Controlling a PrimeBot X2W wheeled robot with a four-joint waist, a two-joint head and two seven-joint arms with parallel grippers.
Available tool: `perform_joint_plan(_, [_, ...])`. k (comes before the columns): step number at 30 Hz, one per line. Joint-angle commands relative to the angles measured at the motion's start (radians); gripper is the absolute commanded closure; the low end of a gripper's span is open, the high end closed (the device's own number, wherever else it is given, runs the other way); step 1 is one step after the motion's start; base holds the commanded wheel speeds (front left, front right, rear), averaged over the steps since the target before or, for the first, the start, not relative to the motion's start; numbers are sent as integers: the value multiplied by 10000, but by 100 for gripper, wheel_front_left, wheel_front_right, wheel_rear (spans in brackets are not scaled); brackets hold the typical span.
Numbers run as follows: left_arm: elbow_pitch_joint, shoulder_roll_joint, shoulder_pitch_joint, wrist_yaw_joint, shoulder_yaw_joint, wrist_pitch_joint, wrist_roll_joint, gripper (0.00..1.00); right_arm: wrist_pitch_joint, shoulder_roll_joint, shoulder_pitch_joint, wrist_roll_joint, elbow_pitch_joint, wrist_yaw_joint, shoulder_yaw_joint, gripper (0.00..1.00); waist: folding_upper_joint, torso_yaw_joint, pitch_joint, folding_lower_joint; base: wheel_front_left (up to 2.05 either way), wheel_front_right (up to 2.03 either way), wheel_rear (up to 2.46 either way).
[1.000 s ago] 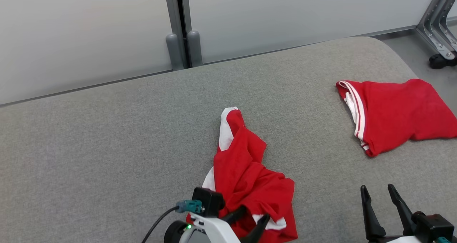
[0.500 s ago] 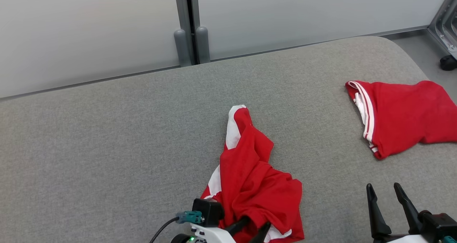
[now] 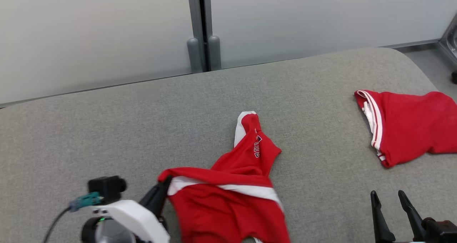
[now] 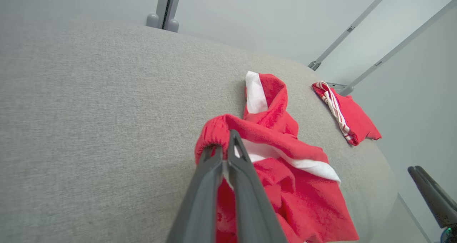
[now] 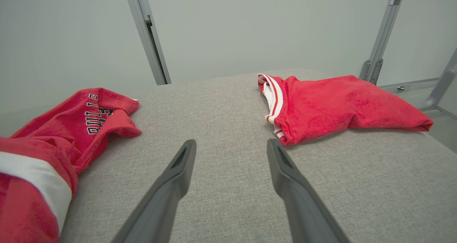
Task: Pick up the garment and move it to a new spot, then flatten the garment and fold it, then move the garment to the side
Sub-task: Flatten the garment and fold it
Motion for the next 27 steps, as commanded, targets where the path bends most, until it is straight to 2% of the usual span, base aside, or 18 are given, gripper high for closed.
perform_joint_plan(1, [-380, 403, 292, 169, 424, 13, -149, 100, 1, -57, 69, -51, -14, 1, -34, 0, -1, 100, -108, 0, 0, 0, 0])
perform_joint_plan(4, [-737, 728, 461, 257, 712, 103, -264, 100, 1, -57, 109, -49, -25, 1, -59, 0, -1, 200, -164, 0, 0, 0, 0])
perform_joint_plan(6, [-1264, 1223, 392, 297, 896, 410, -187, 100, 3, -100, 186, -37, -4, 1, -16, 0, -1, 343, -245, 0, 0, 0, 0])
perform_joint_plan(10, [-1890, 1542, -338, 235, 784, 978, -50, 100, 1, -134, 58, 2, 20, 1, -23, 0, -1, 464, -282, 0, 0, 0, 0])
perform_joint_plan(13, [-1990, 1573, -770, 186, 586, 1304, 60, 100, 1, -128, -32, 9, 23, 0, 31, 0, -1, 471, -294, 0, 0, 0, 0])
perform_joint_plan(21, [-1577, 1004, -2778, -132, -387, 2216, 383, 100, 1, -133, -224, -14, 51, 1, 252, 0, -1, 80, -308, 0, 0, 0, 0])
perform_joint_plan(27, [-940, 306, -3829, -303, -772, 2186, 460, 100, 2, -131, -309, 74, 101, 1, 276, 0, -1, -380, -181, 0, 0, 0, 0])
